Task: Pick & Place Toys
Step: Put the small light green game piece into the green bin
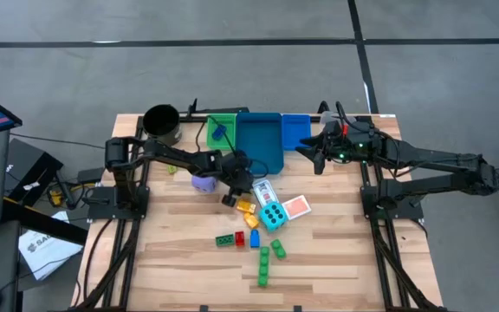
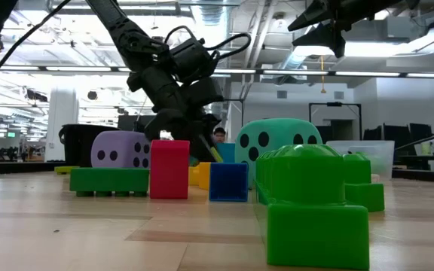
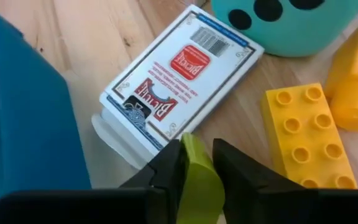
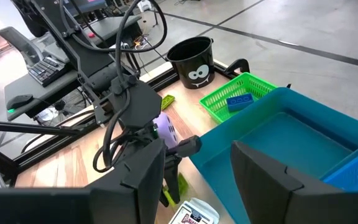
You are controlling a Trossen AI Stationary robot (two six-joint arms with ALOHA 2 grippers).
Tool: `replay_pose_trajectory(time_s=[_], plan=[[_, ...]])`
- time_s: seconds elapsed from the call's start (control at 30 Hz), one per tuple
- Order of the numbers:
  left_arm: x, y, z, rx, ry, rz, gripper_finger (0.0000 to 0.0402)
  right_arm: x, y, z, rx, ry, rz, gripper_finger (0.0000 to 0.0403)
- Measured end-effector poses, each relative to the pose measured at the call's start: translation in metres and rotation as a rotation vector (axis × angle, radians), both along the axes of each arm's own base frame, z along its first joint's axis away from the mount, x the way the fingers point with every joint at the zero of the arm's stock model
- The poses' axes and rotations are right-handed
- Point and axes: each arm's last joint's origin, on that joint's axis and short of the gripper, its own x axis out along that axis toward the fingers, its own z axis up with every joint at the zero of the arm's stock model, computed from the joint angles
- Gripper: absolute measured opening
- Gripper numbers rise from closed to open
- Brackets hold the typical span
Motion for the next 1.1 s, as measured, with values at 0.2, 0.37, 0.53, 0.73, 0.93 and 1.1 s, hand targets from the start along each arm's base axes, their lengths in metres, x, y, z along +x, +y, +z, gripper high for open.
replay_pose_trajectory(time_s=[0.2,0.37,0.53,0.73,0.93,1.1], plan=[[-0.004,-0.001,0.004,-0.02,0.015,0.033,0.007,0.0,0.0,0.0,0.0,0.0,0.0,0.0179],[-0.007,0.0,0.022,0.021,-0.027,0.067,0.007,0.0,0.0,0.0,0.0,0.0,-0.001,0.0179],[-0.014,0.0,0.051,0.017,-0.091,0.124,0.0068,0.0,0.0,0.0,0.0,0.0,-0.001,0.0179],[-0.03,-0.001,0.104,0.044,-0.262,0.233,0.0068,0.0,0.0,0.0,-0.001,0.0,0.0,0.0179],[-0.058,0.006,0.155,0.166,-0.425,0.399,0.0068,0.0,0.0,0.0,-0.003,0.001,0.0,0.0179],[-0.079,0.022,0.182,0.229,-0.536,0.544,0.0068,0.0,0.0,0.0,-0.008,-0.001,0.001,0.0179]])
